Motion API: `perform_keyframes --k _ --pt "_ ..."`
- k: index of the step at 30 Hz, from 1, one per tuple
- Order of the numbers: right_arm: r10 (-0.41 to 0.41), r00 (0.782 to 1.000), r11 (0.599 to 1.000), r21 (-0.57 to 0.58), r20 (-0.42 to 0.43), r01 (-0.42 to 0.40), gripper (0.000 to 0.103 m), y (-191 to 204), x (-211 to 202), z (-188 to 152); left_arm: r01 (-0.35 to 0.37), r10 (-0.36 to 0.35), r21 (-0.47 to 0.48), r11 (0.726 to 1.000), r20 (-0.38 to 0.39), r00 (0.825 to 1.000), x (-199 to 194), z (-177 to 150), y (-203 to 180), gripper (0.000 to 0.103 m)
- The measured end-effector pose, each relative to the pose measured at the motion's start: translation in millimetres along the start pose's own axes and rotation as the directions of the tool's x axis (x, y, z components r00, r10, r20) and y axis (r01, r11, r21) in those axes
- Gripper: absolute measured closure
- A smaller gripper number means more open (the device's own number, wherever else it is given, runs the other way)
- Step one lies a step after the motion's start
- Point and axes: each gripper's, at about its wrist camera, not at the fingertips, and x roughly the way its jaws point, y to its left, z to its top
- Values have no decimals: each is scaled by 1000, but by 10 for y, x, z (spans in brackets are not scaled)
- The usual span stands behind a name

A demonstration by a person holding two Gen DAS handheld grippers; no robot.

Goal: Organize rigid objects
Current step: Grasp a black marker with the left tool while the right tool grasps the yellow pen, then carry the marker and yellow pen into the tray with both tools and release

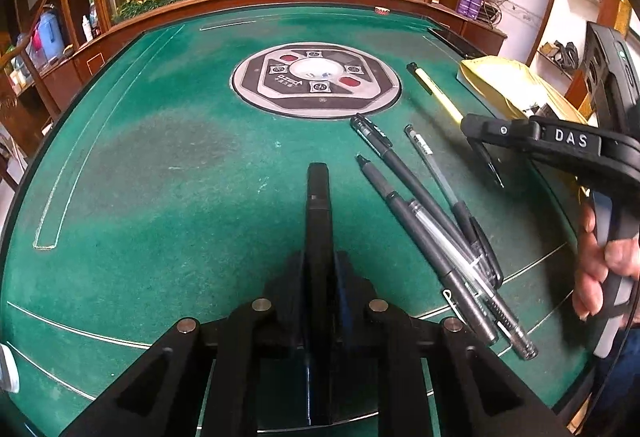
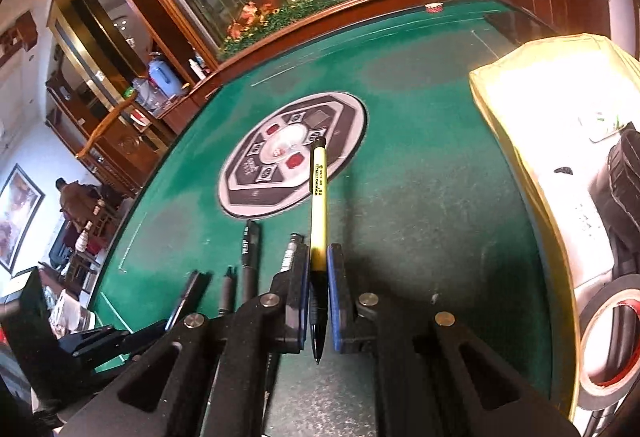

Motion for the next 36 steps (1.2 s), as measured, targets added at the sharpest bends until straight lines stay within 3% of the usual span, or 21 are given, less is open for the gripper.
perform_keyframes --k 13,16,21,29,36 --pt "65 995 998 -19 70 -64 95 70 -203 -11 61 -58 -28 998 102 993 -258 173 -155 89" --pt "119 989 992 23 83 -121 95 25 -369 -93 83 -80 -21 996 115 990 -339 202 -254 89" --pt "129 984 989 59 123 -137 95 -87 -743 -207 147 -147 6 989 115 982 -402 304 -546 89" --pt "-19 974 989 148 227 -15 95 -589 -1414 -251 281 -286 62 958 104 953 -364 647 -1305 89" --pt "-203 949 951 279 242 133 95 -1198 -1721 -275 383 -385 49 923 46 922 -67 965 -1982 89"
